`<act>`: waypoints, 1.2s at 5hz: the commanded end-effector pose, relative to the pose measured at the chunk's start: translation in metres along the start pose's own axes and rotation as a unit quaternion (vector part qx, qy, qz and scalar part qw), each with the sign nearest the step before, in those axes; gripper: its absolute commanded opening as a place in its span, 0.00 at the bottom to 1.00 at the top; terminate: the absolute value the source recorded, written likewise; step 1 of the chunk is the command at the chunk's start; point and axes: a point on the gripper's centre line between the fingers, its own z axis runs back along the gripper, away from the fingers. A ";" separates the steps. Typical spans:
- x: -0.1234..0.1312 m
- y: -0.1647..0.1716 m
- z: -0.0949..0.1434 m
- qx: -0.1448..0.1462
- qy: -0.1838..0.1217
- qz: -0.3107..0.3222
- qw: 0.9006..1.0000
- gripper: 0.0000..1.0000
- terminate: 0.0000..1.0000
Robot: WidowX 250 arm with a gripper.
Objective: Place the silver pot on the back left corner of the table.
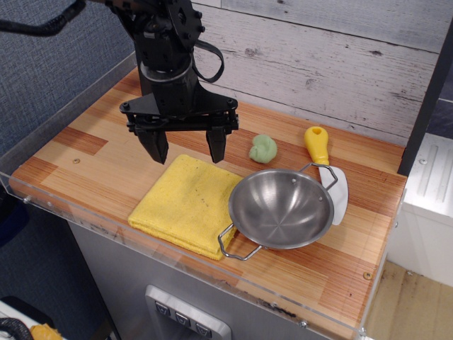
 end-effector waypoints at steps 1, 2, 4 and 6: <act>0.000 0.000 0.000 0.000 0.000 0.000 1.000 1.00 0.00; -0.003 -0.024 -0.003 -0.029 0.012 -0.022 0.999 1.00 0.00; -0.019 -0.056 -0.011 -0.094 0.032 -0.049 0.994 1.00 0.00; -0.030 -0.047 -0.027 -0.097 0.051 -0.042 0.993 1.00 0.00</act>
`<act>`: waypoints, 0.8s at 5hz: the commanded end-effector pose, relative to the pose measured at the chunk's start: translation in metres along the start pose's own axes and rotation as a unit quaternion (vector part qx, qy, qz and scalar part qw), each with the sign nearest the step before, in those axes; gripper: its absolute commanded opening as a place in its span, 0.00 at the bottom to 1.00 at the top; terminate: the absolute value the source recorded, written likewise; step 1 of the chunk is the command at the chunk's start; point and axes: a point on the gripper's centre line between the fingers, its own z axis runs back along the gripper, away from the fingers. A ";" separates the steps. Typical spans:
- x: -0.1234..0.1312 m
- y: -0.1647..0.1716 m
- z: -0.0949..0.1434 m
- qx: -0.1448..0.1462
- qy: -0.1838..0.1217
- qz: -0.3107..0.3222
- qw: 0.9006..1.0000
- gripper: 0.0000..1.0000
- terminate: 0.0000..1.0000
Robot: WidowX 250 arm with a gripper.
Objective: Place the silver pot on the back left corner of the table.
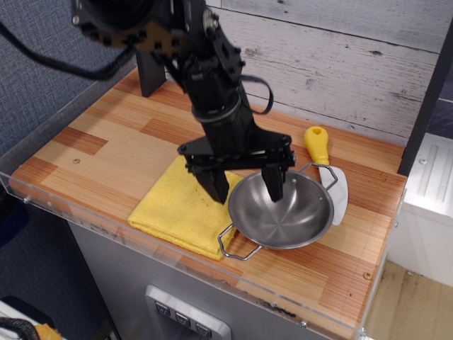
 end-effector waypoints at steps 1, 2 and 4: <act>0.001 0.015 -0.006 0.023 0.005 -0.001 1.000 1.00 0.00; -0.001 0.018 -0.008 0.048 0.006 0.006 0.999 0.00 0.00; -0.002 0.027 -0.006 0.059 0.002 0.010 0.998 0.00 0.00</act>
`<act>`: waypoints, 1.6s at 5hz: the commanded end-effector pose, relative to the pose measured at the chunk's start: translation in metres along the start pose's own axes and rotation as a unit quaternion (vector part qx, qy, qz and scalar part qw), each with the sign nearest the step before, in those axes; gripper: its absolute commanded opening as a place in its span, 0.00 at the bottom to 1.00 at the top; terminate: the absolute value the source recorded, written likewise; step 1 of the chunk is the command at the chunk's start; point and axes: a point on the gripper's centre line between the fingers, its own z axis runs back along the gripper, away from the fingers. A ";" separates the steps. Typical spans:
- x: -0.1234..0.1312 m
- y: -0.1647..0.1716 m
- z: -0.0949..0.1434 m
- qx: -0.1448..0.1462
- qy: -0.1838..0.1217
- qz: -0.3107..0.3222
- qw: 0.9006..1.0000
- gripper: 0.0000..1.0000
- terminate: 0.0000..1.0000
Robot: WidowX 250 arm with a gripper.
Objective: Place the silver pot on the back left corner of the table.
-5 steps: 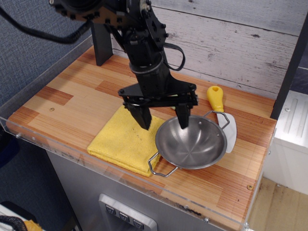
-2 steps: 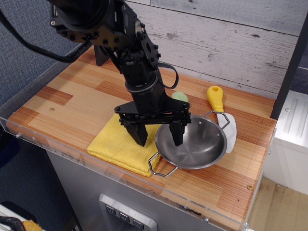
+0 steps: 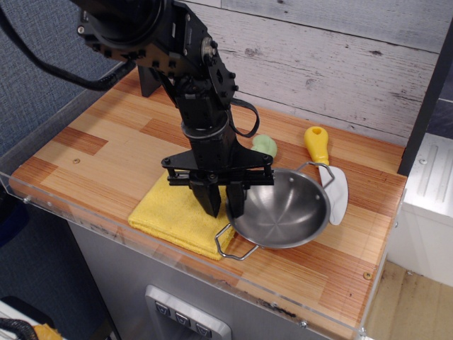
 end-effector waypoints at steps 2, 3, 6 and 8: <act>-0.002 0.008 0.007 0.004 -0.012 0.001 1.000 0.00 0.00; 0.002 -0.001 0.011 -0.005 -0.018 -0.012 1.000 0.00 0.00; 0.060 0.019 0.066 -0.027 -0.091 0.047 0.994 0.00 0.00; 0.096 0.069 0.085 -0.023 -0.120 0.120 0.985 0.00 0.00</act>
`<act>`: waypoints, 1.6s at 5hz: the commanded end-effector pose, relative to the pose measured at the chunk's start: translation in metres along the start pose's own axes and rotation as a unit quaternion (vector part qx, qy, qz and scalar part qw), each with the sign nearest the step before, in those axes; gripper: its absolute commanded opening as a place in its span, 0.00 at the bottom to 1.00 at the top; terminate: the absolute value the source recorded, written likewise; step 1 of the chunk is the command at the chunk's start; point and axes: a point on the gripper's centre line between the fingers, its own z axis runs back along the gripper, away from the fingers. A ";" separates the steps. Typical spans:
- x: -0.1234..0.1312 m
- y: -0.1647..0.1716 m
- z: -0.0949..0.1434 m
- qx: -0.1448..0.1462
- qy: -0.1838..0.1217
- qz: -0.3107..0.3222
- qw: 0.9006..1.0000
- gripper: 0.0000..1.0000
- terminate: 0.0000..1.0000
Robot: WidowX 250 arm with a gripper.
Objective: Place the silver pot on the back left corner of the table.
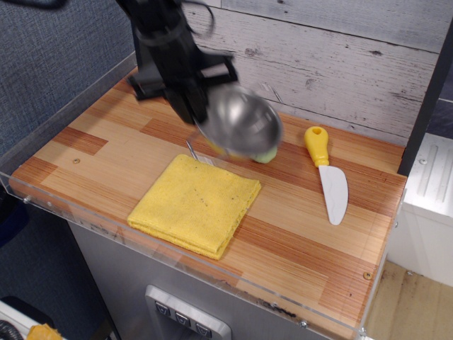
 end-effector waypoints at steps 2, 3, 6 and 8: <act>0.043 0.068 0.008 0.038 -0.062 0.119 0.990 0.00 0.00; 0.044 0.085 0.002 0.042 -0.064 0.146 0.986 0.00 0.00; 0.053 0.122 -0.011 0.057 -0.067 0.196 0.977 0.00 0.00; 0.043 0.123 -0.022 0.057 -0.037 0.209 0.976 1.00 0.00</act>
